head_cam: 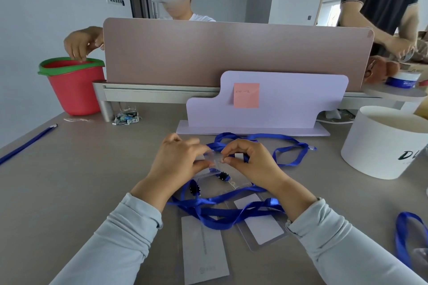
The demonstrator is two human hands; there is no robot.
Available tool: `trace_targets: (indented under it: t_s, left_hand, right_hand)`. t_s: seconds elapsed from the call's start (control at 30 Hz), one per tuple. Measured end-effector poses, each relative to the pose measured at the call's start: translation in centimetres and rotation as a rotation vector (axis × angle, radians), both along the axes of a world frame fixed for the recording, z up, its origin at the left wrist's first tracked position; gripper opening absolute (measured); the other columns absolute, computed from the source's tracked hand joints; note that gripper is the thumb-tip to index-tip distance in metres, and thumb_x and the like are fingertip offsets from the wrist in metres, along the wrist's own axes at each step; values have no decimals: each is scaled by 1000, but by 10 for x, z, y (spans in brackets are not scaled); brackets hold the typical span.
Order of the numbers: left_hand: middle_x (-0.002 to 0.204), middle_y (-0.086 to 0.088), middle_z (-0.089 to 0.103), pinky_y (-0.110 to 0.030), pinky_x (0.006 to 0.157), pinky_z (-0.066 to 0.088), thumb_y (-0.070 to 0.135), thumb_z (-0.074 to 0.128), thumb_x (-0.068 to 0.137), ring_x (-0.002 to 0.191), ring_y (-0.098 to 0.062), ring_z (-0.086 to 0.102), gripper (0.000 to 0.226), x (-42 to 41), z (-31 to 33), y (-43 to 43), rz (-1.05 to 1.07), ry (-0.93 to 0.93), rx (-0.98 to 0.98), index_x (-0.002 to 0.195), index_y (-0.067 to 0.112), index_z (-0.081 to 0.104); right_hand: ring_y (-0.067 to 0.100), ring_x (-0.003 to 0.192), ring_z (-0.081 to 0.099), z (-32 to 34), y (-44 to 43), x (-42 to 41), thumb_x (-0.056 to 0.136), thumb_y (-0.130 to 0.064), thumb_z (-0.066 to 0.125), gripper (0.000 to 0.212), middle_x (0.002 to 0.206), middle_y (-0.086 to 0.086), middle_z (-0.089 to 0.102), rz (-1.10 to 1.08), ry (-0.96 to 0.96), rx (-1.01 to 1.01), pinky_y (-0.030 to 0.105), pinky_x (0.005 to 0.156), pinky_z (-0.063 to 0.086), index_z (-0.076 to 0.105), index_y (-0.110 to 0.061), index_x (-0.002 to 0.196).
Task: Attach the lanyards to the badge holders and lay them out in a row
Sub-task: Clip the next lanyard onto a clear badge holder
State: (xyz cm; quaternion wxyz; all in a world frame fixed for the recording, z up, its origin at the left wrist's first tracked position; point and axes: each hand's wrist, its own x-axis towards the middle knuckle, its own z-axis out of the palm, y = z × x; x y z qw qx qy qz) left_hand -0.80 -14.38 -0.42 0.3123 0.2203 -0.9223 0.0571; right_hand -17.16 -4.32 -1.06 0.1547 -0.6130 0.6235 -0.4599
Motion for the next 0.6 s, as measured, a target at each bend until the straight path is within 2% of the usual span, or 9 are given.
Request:
trace_targets:
  t_s: [0.1, 0.23, 0.3, 0.5, 0.6]
  left_hand:
    - [73, 7, 65, -26, 69, 29, 33, 76, 71, 53, -7, 39, 12, -1, 2, 2, -48, 11, 60, 75, 23, 72]
    - [85, 7, 73, -10, 68, 23, 30, 70, 78, 56, 5, 35, 13, 0, 4, 4, -69, 22, 161, 87, 22, 73]
    - [88, 9, 73, -7, 70, 21, 31, 69, 79, 58, 10, 34, 17, 1, 3, 4, -58, 18, 180, 95, 25, 73]
    - [91, 10, 72, -23, 76, 25, 35, 66, 82, 65, -1, 50, 16, 1, 6, 5, -8, -39, 186, 94, 27, 72]
    - [91, 10, 72, -23, 78, 23, 35, 65, 82, 59, 4, 41, 17, 1, 9, 7, -9, -45, 187, 94, 26, 72]
  right_hand:
    - [-4, 84, 62, 0, -1, 0, 83, -10, 67, 12, 88, -12, 68, -1, 4, -8, 5, 78, 44, 67, -20, 90]
    - [-1, 83, 63, 0, 0, 1, 82, -11, 68, 12, 86, -11, 68, -3, -8, -15, 7, 78, 46, 64, -22, 86]
    - [-2, 81, 63, 1, 0, 1, 81, -11, 69, 12, 84, -13, 67, 5, -2, -14, 7, 77, 46, 64, -21, 85]
    - [2, 77, 61, 0, 2, 5, 72, -15, 78, 20, 82, -11, 65, 5, 31, -28, 11, 73, 47, 62, -24, 81]
    - [3, 75, 61, -1, 0, 7, 75, -11, 75, 15, 80, -10, 66, -20, 29, -61, 11, 72, 47, 64, -21, 79]
